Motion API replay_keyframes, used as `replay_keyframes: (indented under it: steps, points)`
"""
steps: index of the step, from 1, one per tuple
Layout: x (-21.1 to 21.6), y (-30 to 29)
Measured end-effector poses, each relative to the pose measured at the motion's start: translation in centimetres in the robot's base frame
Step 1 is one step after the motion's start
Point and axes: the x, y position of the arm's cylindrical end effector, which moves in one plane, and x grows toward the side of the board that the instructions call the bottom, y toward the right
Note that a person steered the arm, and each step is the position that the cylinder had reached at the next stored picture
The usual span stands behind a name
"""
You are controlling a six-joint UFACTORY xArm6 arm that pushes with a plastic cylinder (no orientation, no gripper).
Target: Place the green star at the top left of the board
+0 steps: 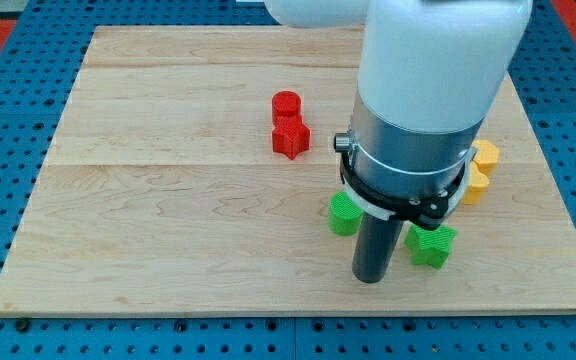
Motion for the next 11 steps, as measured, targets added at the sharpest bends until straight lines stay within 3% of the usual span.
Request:
replay_keyframes:
  steps: [2, 4, 6, 8, 10, 11]
  points:
    - [-1.8, 8.1]
    - [-1.3, 8.5]
    - [-3.4, 16.9]
    - [-8.3, 5.3]
    - [-5.8, 13.3]
    - [-3.1, 8.9]
